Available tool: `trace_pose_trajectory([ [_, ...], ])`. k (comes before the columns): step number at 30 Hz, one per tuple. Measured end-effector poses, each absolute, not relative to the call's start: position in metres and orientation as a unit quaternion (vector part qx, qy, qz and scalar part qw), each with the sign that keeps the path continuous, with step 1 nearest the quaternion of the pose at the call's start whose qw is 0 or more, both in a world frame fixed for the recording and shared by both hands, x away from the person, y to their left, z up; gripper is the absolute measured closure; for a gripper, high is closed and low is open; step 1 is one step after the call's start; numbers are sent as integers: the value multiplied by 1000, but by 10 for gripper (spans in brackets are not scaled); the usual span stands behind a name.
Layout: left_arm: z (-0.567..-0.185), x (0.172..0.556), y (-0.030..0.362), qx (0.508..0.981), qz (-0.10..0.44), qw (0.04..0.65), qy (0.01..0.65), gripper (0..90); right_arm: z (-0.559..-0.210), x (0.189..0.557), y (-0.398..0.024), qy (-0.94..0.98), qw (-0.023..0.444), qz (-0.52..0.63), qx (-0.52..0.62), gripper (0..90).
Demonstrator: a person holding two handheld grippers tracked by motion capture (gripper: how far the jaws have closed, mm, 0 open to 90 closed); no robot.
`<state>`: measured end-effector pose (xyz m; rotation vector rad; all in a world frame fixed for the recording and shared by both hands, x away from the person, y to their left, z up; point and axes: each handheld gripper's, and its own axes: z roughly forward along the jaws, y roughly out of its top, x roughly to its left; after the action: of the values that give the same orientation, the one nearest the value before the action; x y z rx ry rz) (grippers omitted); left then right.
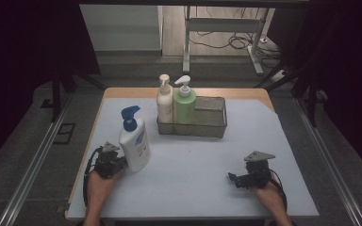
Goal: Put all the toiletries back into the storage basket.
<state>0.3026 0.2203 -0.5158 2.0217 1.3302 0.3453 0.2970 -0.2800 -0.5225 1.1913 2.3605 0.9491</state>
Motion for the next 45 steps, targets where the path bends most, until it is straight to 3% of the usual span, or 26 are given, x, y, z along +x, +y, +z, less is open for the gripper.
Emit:
trace_pose_trajectory([
  [45,-515,289,180,797,112,355,477,894,-523,297,-280,829,166,334,418,0],
])
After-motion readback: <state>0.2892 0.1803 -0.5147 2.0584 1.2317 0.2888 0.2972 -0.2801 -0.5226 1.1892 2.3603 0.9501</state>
